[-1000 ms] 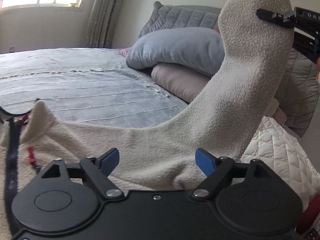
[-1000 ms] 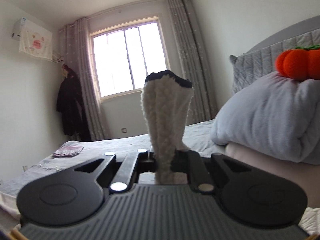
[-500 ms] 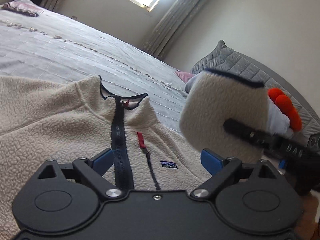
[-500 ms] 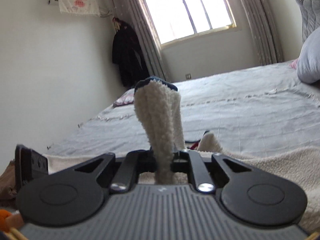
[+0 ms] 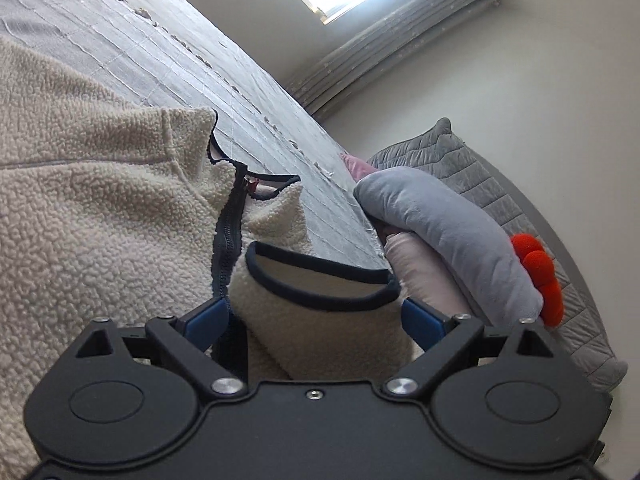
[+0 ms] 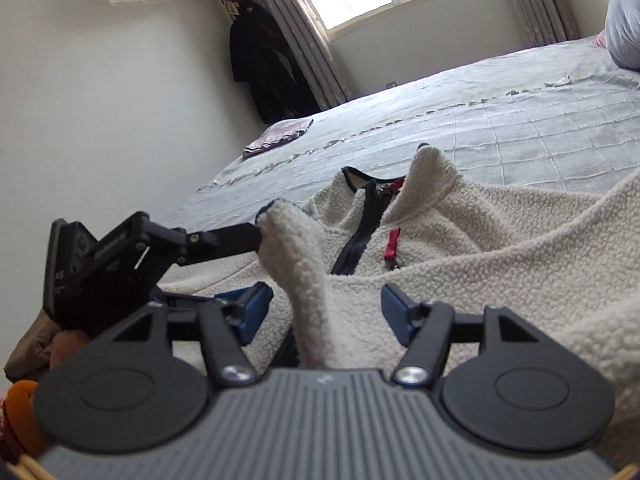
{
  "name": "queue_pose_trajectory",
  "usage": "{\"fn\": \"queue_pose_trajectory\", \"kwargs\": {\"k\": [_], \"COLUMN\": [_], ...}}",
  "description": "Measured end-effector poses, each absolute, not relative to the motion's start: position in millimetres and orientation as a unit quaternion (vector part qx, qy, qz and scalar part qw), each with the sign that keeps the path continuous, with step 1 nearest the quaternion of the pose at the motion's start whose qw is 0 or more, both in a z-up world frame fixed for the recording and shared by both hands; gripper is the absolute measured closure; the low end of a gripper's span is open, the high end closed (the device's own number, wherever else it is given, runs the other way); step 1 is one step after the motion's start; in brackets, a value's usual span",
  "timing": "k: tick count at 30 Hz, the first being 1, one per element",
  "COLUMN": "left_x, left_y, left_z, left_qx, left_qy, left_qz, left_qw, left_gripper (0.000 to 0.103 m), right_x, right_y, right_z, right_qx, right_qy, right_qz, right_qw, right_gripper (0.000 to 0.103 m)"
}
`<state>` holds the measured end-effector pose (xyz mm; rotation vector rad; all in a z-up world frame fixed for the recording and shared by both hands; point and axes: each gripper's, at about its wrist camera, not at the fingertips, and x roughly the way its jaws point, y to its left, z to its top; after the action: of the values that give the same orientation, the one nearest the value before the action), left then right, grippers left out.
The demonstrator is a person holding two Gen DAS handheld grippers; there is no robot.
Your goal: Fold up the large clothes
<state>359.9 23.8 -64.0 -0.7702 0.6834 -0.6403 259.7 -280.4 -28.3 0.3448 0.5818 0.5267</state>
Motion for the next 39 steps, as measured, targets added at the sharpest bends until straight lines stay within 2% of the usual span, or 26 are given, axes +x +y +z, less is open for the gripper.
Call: {"fn": "queue_pose_trajectory", "kwargs": {"k": [4, 6, 9, 10, 11, 12, 13, 18, 22, 24, 25, 26, 31, 34, 36, 37, 39], "left_x": [352, 351, 355, 355, 357, 358, 356, 343, 342, 348, 350, 351, 366, 387, 394, 392, 391], "left_y": [29, 24, 9, 3, -5, -11, -14, -19, -19, -12, -8, -2, 21, 31, 37, 42, 49], "left_z": [-64, -67, -76, -76, -75, -72, -65, -4, 36, 47, 49, 49, 2, -57, -90, -95, -86], "left_qx": [-0.373, -0.35, -0.307, -0.289, -0.262, -0.241, -0.229, -0.204, -0.157, -0.152, -0.147, -0.141, -0.102, -0.085, -0.08, -0.098, -0.115], "left_qy": [0.328, 0.343, 0.37, 0.372, 0.371, 0.365, 0.353, 0.231, 0.163, 0.145, 0.134, 0.125, 0.157, 0.238, 0.285, 0.285, 0.283], "left_qz": [-0.309, -0.295, -0.262, -0.255, -0.246, -0.235, -0.228, -0.238, -0.224, -0.212, -0.203, -0.193, -0.132, -0.096, -0.08, -0.077, -0.074], "left_qw": [0.811, 0.82, 0.836, 0.844, 0.856, 0.868, 0.878, 0.921, 0.948, 0.955, 0.959, 0.963, 0.973, 0.963, 0.952, 0.95, 0.949], "left_gripper": [0.009, 0.009, 0.015, 0.037, 0.068, 0.084, 0.092, 0.093, 0.093, 0.093, 0.093, 0.093, 0.093, 0.093, 0.092, 0.087, 0.087], "right_x": [232, 214, 181, 172, 164, 158, 156, 169, 196, 211, 218, 223, 209, 219, 215, 212, 204], "right_y": [-305, -320, -354, -365, -378, -391, -402, -433, -440, -441, -441, -438, -392, -387, -389, -392, -399], "right_z": [-14, -11, -12, -14, -18, -23, -30, -64, -77, -78, -78, -76, -61, -82, -86, -83, -75], "right_qx": [0.145, 0.121, 0.091, 0.086, 0.084, 0.082, 0.081, 0.111, 0.173, 0.196, 0.188, 0.16, -0.052, -0.069, -0.066, -0.059, -0.039], "right_qy": [0.251, 0.237, 0.22, 0.217, 0.218, 0.221, 0.232, 0.291, 0.29, 0.289, 0.289, 0.292, 0.243, 0.297, 0.296, 0.295, 0.301], "right_qz": [0.24, 0.217, 0.154, 0.135, 0.113, 0.088, 0.068, 0.03, 0.053, 0.055, 0.047, 0.024, -0.054, -0.039, -0.021, -0.01, 0.015], "right_qw": [0.926, 0.939, 0.959, 0.963, 0.966, 0.968, 0.967, 0.95, 0.94, 0.936, 0.937, 0.943, 0.967, 0.952, 0.953, 0.954, 0.953], "right_gripper": [0.025, 0.022, 0.016, 0.016, 0.015, 0.015, 0.015, 0.016, 0.029, 0.045, 0.076, 0.084, 0.084, 0.084, 0.084, 0.081, 0.081]}}
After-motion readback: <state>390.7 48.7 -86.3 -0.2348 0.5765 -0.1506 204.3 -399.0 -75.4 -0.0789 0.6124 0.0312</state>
